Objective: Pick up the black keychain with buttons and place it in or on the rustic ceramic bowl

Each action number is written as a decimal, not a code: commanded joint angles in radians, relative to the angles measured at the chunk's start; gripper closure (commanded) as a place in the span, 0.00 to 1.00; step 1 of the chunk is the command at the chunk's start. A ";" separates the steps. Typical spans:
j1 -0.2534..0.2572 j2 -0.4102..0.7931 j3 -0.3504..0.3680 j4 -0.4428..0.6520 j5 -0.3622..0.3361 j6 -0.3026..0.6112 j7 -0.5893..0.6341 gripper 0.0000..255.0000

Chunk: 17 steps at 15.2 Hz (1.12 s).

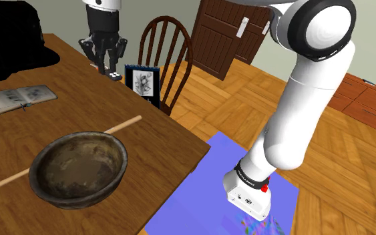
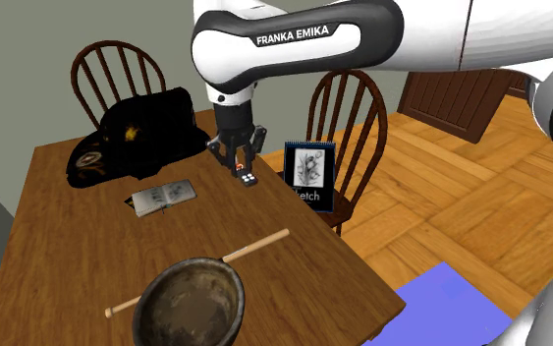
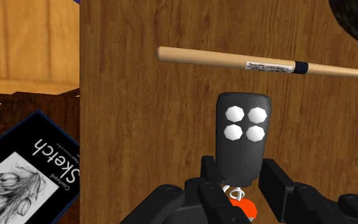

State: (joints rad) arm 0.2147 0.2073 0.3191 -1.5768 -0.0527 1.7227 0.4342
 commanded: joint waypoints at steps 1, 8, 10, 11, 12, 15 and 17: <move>0.020 -0.031 0.016 -0.044 0.008 0.014 0.038 1.00; 0.093 -0.114 0.080 -0.143 0.037 0.035 0.172 1.00; 0.115 -0.130 0.099 -0.159 0.044 0.037 0.212 1.00; 0.126 -0.136 0.109 -0.166 0.047 0.039 0.233 1.00; 0.138 -0.141 0.120 -0.171 0.049 0.039 0.255 1.00; 0.173 -0.150 0.151 -0.180 0.055 0.040 0.320 1.00; 0.198 -0.151 0.173 -0.180 0.056 0.040 0.366 1.00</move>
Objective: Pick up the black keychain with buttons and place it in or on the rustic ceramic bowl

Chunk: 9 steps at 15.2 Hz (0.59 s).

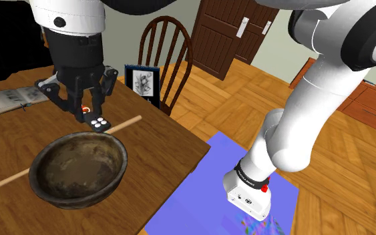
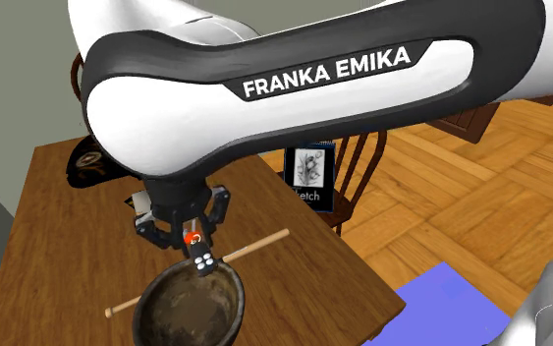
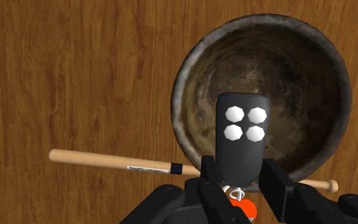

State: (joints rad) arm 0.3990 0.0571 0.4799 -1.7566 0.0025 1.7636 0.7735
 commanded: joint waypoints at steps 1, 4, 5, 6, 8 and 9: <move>0.026 0.000 0.023 0.002 0.001 -0.001 0.050 1.00; 0.058 0.008 0.051 0.012 -0.002 -0.004 0.111 1.00; 0.058 0.008 0.050 -0.001 -0.002 0.010 0.111 1.00; 0.058 0.009 0.050 -0.013 -0.003 0.023 0.111 1.00; 0.058 0.011 0.050 -0.038 -0.004 0.050 0.111 1.00; 0.058 0.013 0.050 -0.050 -0.005 0.063 0.111 1.00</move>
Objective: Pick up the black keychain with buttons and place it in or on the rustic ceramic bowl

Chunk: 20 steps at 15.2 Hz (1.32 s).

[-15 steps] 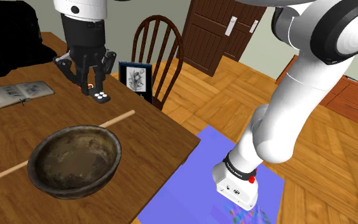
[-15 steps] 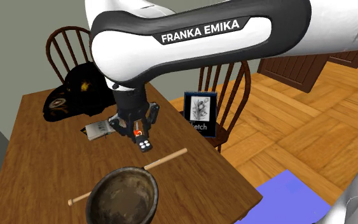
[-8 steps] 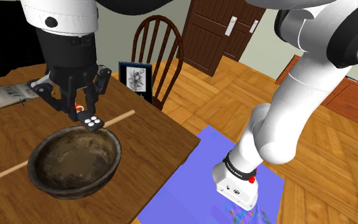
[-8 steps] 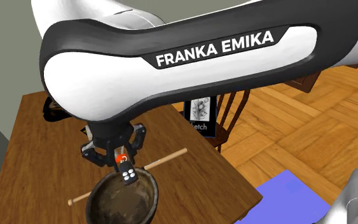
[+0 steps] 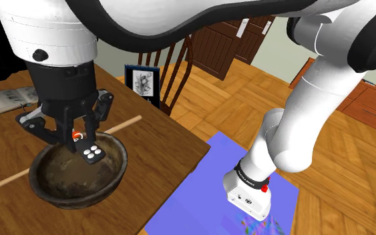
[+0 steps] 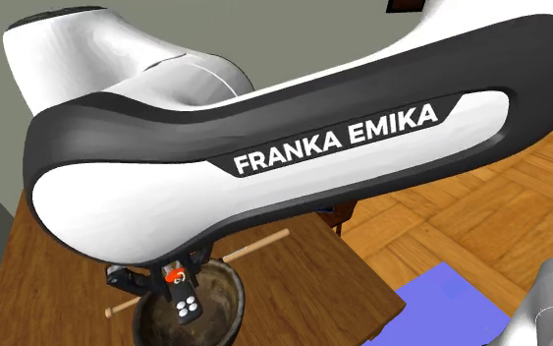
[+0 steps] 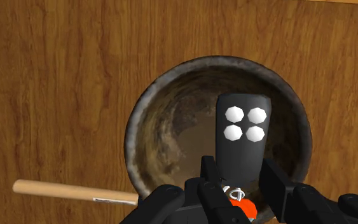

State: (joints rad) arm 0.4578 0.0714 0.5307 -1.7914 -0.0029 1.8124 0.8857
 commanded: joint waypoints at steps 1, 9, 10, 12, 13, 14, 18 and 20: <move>-0.001 0.000 -0.001 -0.027 0.000 0.027 -0.001 1.00; 0.002 0.023 -0.001 -0.110 -0.012 0.130 0.005 1.00; 0.002 0.027 -0.001 -0.120 -0.014 0.143 0.007 1.00; 0.003 0.030 -0.001 -0.129 -0.017 0.156 0.008 1.00; 0.003 0.031 -0.001 -0.129 -0.017 0.156 0.008 1.00; 0.003 0.031 -0.001 -0.129 -0.017 0.156 0.008 1.00; 0.003 0.031 -0.001 -0.129 -0.017 0.156 0.008 1.00; 0.003 0.031 -0.001 -0.129 -0.017 0.156 0.008 0.00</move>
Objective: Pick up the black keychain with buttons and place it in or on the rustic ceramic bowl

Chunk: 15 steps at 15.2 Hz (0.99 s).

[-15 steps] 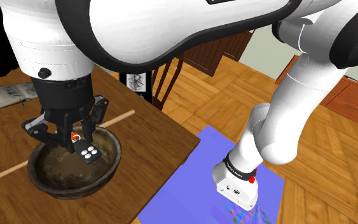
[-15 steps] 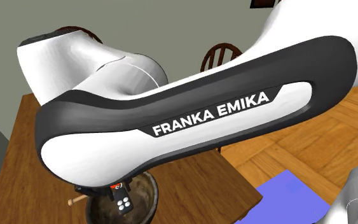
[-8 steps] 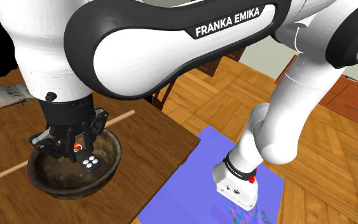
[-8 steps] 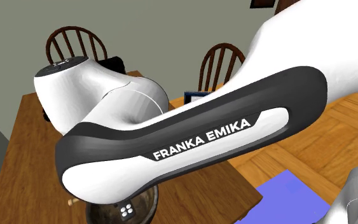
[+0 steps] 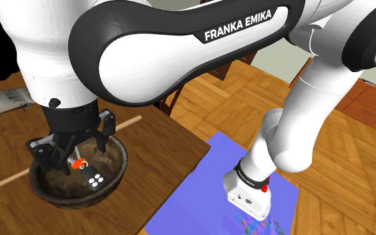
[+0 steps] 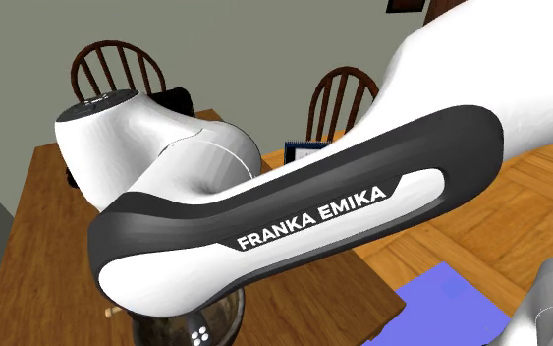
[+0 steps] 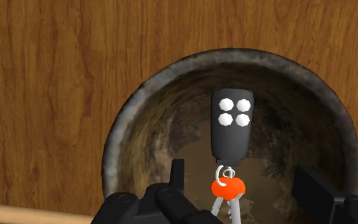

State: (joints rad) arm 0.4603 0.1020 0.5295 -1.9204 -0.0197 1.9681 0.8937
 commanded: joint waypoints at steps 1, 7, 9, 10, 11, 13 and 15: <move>0.000 0.000 0.000 0.000 0.000 0.000 0.000 0.00; -0.003 -0.019 0.000 0.081 0.011 -0.098 -0.008 0.00; -0.003 -0.022 0.000 0.104 0.012 -0.124 -0.009 0.00; -0.003 -0.022 0.000 0.104 0.012 -0.123 -0.009 0.00; -0.003 -0.022 0.000 0.104 0.012 -0.124 -0.009 0.00; -0.003 -0.022 0.000 0.104 0.012 -0.124 -0.009 0.00; -0.003 -0.022 0.000 0.104 0.012 -0.124 -0.009 0.00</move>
State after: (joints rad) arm 0.4569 0.0799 0.5294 -1.8162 -0.0074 1.8449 0.8849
